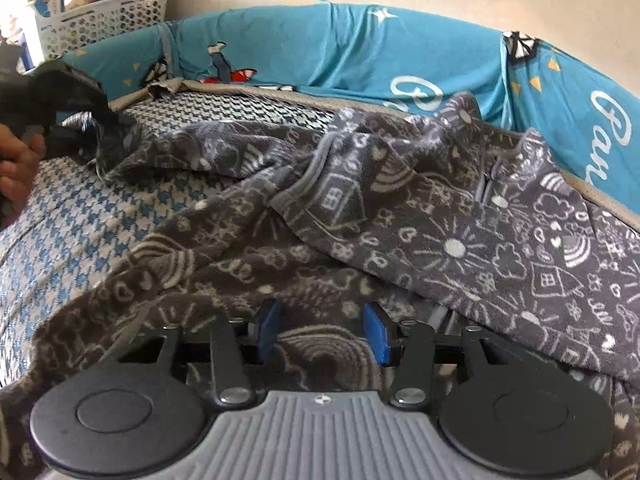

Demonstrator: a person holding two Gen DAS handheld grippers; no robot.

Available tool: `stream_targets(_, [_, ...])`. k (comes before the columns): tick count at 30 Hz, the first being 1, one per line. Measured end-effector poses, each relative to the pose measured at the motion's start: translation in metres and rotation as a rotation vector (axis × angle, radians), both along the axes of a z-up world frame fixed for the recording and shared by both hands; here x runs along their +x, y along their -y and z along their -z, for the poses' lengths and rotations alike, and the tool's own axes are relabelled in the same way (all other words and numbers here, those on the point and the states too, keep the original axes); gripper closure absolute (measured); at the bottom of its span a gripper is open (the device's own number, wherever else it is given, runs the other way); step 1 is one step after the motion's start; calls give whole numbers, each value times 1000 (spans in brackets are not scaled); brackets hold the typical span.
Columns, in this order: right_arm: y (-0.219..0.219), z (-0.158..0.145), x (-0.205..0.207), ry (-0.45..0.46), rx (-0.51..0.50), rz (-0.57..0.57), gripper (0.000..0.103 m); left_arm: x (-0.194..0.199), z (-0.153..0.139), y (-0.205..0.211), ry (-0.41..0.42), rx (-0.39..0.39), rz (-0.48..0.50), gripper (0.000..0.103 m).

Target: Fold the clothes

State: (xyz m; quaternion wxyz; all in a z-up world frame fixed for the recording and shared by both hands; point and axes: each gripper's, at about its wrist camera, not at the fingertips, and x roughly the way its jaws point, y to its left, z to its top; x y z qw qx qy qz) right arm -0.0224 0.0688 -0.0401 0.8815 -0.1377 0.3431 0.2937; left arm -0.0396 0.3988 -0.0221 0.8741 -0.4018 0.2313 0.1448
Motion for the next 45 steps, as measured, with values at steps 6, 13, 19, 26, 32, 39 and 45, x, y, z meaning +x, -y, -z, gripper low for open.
stream_targets(6, [7,-2,6,-32,18,42,58,19,-19,65,69,45,234,93])
stream_targets(13, [17,-5,9,-42,25,70,58,38,-32,150,138,64,543,92])
stream_targets(19, [23,-9,7,-35,35,65,58,42,-25,212,70,68,753,27])
stream_targets(26, [35,-17,8,-17,76,76,58,29,-41,209,222,-6,666,0])
stream_targets(32, [41,-23,12,-7,140,92,58,30,-48,189,249,-95,609,0])
stream_targets(39, [37,-34,11,27,204,28,58,43,-47,217,109,16,759,0])
stream_targets(45, [36,-25,13,27,107,63,58,46,-25,210,38,-144,781,0])
